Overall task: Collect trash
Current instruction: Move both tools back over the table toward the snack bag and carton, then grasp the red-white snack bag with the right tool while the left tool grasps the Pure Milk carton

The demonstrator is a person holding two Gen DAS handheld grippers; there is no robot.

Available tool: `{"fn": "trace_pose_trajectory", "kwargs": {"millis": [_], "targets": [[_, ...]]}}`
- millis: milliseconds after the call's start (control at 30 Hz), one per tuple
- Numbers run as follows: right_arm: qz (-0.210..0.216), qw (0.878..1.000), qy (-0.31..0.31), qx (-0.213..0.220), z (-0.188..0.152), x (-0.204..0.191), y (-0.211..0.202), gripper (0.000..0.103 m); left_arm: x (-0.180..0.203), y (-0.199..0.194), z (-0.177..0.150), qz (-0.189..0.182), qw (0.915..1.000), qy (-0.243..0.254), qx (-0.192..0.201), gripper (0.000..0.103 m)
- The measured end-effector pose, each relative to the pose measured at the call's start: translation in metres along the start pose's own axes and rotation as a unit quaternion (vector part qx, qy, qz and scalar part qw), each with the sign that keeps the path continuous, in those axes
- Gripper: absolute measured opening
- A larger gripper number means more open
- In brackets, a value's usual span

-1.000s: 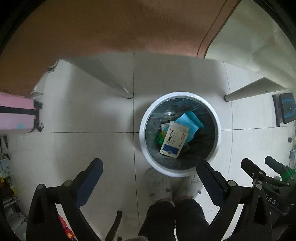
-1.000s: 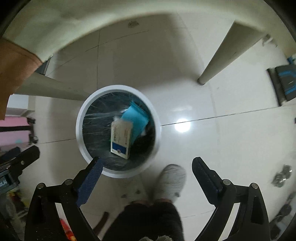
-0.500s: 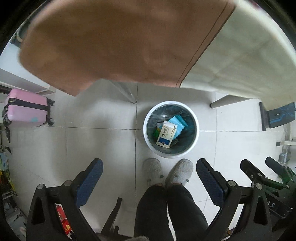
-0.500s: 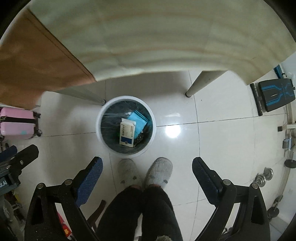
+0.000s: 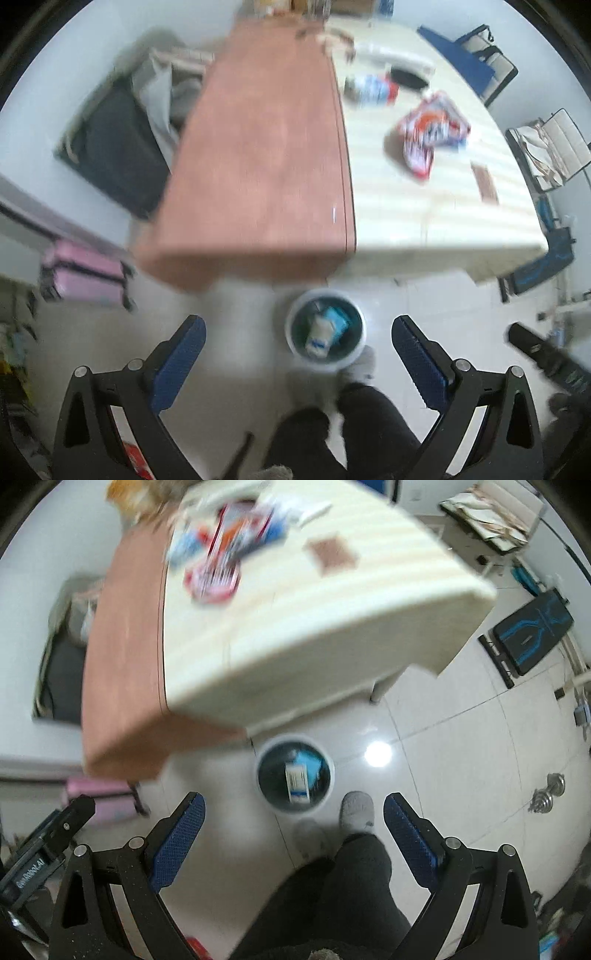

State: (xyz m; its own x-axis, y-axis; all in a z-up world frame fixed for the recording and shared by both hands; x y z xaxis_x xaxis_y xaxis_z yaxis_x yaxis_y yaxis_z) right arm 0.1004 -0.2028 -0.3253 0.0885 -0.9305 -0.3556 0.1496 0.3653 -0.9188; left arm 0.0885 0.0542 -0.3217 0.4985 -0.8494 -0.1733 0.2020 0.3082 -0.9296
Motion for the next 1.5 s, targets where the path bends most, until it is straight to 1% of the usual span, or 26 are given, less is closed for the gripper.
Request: {"fn": "trace_pose_trajectory", "kwargs": {"millis": [33,100,133,200,267,300,400,500,533,567,600,633,667,700,733,867,967,1067,1133,1200,1267,1300,1333,1367,1467,1500], "targets": [[0.008,1.0,0.012,0.007,0.017,0.001,-0.006,0.098,0.0,-0.002,0.014,0.014,0.9998,-0.001,0.016,0.103],[0.02,0.999,0.027,0.023,0.053,-0.006,-0.006,0.098,-0.002,-0.004,0.039,0.059,0.9973,-0.008,0.042,0.103],[0.022,0.999,0.033,0.028,0.073,-0.011,-0.001,0.098,-0.004,0.0,0.05,0.084,0.9952,-0.011,0.049,0.103],[0.034,0.998,0.043,0.026,0.109,-0.025,0.023,0.098,-0.004,0.018,0.07,0.133,0.9897,-0.015,0.052,0.103],[0.039,0.998,0.05,0.016,0.144,-0.04,0.059,0.098,-0.004,0.043,0.085,0.17,0.9846,-0.022,0.033,0.103],[0.034,0.998,0.051,0.008,0.158,-0.047,0.077,0.098,-0.007,0.05,0.088,0.179,0.9832,-0.026,0.019,0.103],[0.038,0.997,0.06,-0.019,0.193,-0.067,0.126,0.098,-0.013,0.079,0.094,0.199,0.9785,-0.049,-0.024,0.103],[0.023,0.998,0.053,-0.031,0.219,-0.081,0.169,0.098,-0.019,0.1,0.096,0.219,0.9727,-0.058,-0.05,0.103],[0.012,0.998,0.049,-0.039,0.226,-0.085,0.182,0.102,-0.021,0.104,0.096,0.223,0.9714,-0.06,-0.057,0.103],[0.0,0.999,0.041,-0.03,0.233,-0.09,0.185,0.1,-0.021,0.108,0.098,0.223,0.971,-0.062,-0.061,0.103],[-0.01,0.999,0.025,-0.027,0.236,-0.095,0.186,0.087,-0.022,0.11,0.099,0.224,0.9703,-0.064,-0.067,0.103],[-0.03,0.999,-0.006,-0.028,0.241,-0.101,0.186,0.068,-0.021,0.113,0.102,0.223,0.97,-0.065,-0.071,0.103],[-0.036,0.999,-0.019,-0.028,0.243,-0.102,0.186,0.057,-0.02,0.114,0.107,0.219,0.9705,-0.067,-0.074,0.103],[-0.026,0.999,-0.025,-0.031,0.245,-0.103,0.185,0.039,-0.017,0.112,0.109,0.215,0.9713,-0.07,-0.074,0.103],[-0.029,0.998,-0.034,-0.039,0.246,-0.099,0.184,0.028,-0.013,0.11,0.114,0.211,0.9721,-0.072,-0.073,0.103],[0.008,0.997,-0.063,-0.054,0.244,-0.087,0.166,0.024,0.01,0.102,0.138,0.189,0.9781,-0.067,-0.056,0.103],[0.038,0.994,-0.08,-0.057,0.242,-0.076,0.143,0.02,0.035,0.094,0.153,0.169,0.9834,-0.05,-0.043,0.103],[0.063,0.994,-0.071,-0.055,0.244,-0.055,0.116,0.02,0.062,0.087,0.167,0.143,0.989,-0.023,-0.028,0.103],[0.078,0.994,-0.047,-0.054,0.248,-0.039,0.1,0.02,0.085,0.088,0.184,0.116,0.9931,0.011,-0.015,0.103],[0.086,0.995,-0.024,-0.051,0.255,-0.025,0.088,0.02,0.104,0.092,0.204,0.101,0.9929,0.063,-0.001,0.103],[0.091,0.995,-0.005,-0.048,0.271,-0.009,0.079,0.02,0.121,0.1,0.227,0.098,0.9869,0.127,0.015,0.103],[0.089,0.995,-0.001,-0.045,0.275,-0.002,0.078,0.02,0.128,0.107,0.238,0.104,0.9813,0.16,0.022,0.103],[0.083,0.996,0.002,-0.04,0.287,0.003,0.077,0.02,0.131,0.115,0.249,0.111,0.9756,0.188,0.023,0.103],[0.074,0.997,0.003,-0.036,0.296,0.01,0.076,0.02,0.133,0.124,0.255,0.122,0.9684,0.218,0.005,0.103],[0.054,0.998,0.015,-0.035,0.324,0.021,0.087,0.02,0.147,0.155,0.272,0.111,0.9507,0.289,-0.022,0.102],[0.05,0.998,0.023,-0.039,0.329,0.028,0.089,0.02,0.15,0.162,0.273,0.107,0.9465,0.303,-0.03,0.102]]}}
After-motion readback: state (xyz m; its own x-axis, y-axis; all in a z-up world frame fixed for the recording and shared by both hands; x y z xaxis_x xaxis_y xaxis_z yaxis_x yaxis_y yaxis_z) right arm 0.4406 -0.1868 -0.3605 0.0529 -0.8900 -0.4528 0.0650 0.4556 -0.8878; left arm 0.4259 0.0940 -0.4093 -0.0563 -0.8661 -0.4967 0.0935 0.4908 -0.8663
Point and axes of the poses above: each gripper's, at about its wrist camera, not at the fingertips, and y roughly the way its jaws point, x to its right, z to its top, the point moved 8 cm from there along y, roughly the way its jaws point, and after that the axes turned 9 degrees about z, right-handed, at the moved point
